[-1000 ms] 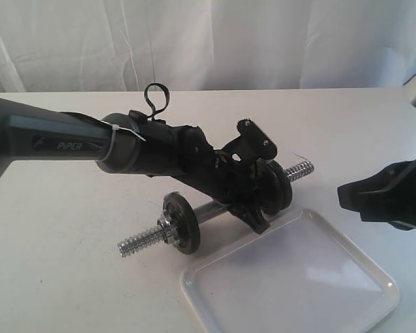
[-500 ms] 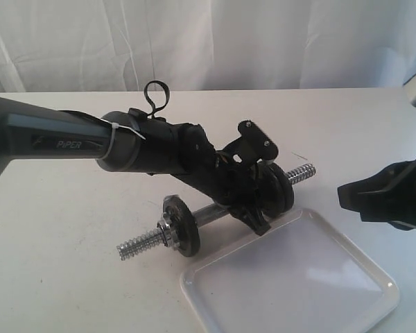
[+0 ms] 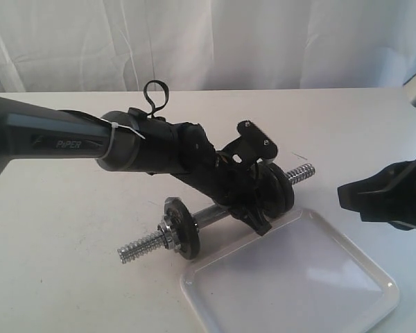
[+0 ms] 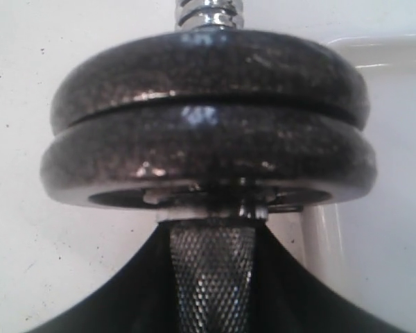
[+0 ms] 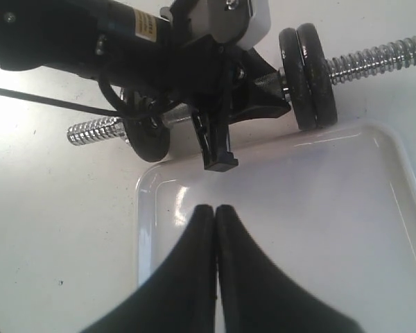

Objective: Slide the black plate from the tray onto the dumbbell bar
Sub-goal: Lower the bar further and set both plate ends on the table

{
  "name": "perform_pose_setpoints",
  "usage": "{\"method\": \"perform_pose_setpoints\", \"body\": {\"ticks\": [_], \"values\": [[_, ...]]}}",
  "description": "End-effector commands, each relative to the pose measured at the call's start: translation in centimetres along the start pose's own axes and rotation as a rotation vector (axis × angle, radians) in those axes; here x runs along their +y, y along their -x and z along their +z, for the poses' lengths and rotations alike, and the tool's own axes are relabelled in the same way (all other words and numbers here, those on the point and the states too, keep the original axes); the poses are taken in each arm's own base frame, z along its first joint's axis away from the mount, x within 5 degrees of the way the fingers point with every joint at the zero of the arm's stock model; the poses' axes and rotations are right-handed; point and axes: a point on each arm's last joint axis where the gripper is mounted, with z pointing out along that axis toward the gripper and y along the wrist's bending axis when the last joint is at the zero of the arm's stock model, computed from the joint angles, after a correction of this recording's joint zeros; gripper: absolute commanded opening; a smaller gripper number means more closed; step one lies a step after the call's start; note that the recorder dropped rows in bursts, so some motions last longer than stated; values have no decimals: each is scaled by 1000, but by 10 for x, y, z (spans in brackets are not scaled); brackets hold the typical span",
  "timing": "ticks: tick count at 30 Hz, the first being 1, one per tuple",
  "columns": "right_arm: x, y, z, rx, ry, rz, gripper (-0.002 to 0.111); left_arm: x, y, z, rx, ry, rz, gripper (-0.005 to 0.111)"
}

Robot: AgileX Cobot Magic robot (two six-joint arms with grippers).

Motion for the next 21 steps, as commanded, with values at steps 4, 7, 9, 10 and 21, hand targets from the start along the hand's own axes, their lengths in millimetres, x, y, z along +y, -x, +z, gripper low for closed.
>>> {"method": "perform_pose_setpoints", "body": {"ticks": [4,7,9,10,21], "values": [[-1,-1,-1,-1,-4,6,0,-2,25,-20,-92,10,-38,32],[-1,-1,-1,-1,-4,6,0,-3,24,-20,-83,1,-38,32],[-1,-1,-1,-1,-4,6,0,-3,24,-20,-79,-3,-38,34],[-1,-1,-1,-1,-4,6,0,-3,24,-20,-79,-3,-38,37],[-1,-1,-1,-1,-4,6,0,-4,23,-20,-74,-10,-88,56]]}}
